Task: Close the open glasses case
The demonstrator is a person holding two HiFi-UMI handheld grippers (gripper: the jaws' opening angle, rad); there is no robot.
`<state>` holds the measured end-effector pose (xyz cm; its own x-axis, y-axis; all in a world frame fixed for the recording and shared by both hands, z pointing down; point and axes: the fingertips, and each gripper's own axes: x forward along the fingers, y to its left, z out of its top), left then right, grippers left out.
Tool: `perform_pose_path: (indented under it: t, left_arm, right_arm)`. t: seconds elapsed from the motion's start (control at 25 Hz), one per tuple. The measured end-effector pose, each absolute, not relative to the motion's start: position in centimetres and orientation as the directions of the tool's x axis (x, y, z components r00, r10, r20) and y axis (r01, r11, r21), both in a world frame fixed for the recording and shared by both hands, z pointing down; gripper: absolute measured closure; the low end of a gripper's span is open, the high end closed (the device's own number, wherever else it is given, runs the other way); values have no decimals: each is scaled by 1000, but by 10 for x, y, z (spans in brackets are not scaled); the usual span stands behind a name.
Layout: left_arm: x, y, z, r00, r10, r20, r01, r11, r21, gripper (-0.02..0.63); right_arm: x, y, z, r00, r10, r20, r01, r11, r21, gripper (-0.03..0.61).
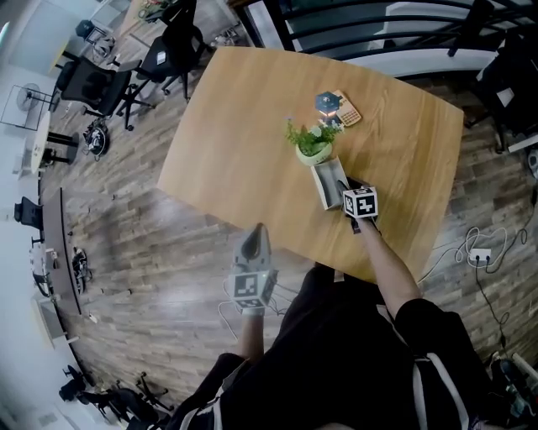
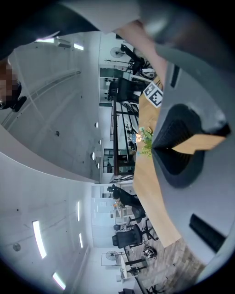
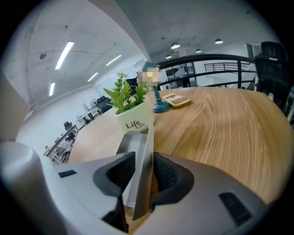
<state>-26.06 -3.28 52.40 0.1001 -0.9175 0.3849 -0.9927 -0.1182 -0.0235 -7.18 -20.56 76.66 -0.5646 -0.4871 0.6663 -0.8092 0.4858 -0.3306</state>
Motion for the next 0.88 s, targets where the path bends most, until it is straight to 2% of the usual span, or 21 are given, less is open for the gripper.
perform_pose_path:
  t: [0.16, 0.32, 0.44, 0.52, 0.6, 0.68, 0.76, 0.84, 0.88]
  left_arm:
    - [-264, -30, 524, 94, -917, 387, -993, -113, -27, 615]
    - [-264, -27, 524, 89, -918, 386, -994, -108, -28, 615]
    - [-266, -26, 522, 92, -918, 386, -993, -112, -30, 615]
    - [-267, -26, 522, 95, -918, 384, -993, -116, -32, 615]
    - [-267, -25, 523, 96, -918, 384, -993, -117, -32, 615]
    - [-268, -24, 524, 97, -917, 386, -993, -116, -28, 615]
    - [-267, -24, 525, 102, -916, 388, -992, -121, -26, 615]
    - [-265, -26, 525, 108, -915, 390, -991, -132, -35, 615]
    - [-264, -27, 526, 112, -914, 390, -990, -138, -40, 615]
  right_arm:
    - [-70, -208, 765, -554, -499, 666, -816, 485, -316, 457]
    - [-67, -209, 764, -530, -516, 673, -827, 492, -273, 520]
    - [-65, -209, 764, -502, -522, 689, -835, 500, -230, 537]
    - [-64, -210, 763, -461, -532, 711, -837, 527, -148, 543]
    - [-62, -209, 759, -363, -559, 745, -799, 598, 59, 546]
    - [-62, -209, 754, -236, -620, 748, -652, 672, 351, 551]
    - [-70, -204, 749, -156, -697, 700, -405, 691, 598, 551]
    - [-80, -194, 748, -145, -744, 652, -190, 668, 720, 540]
    - [-84, -188, 750, -155, -743, 651, -140, 669, 730, 540]
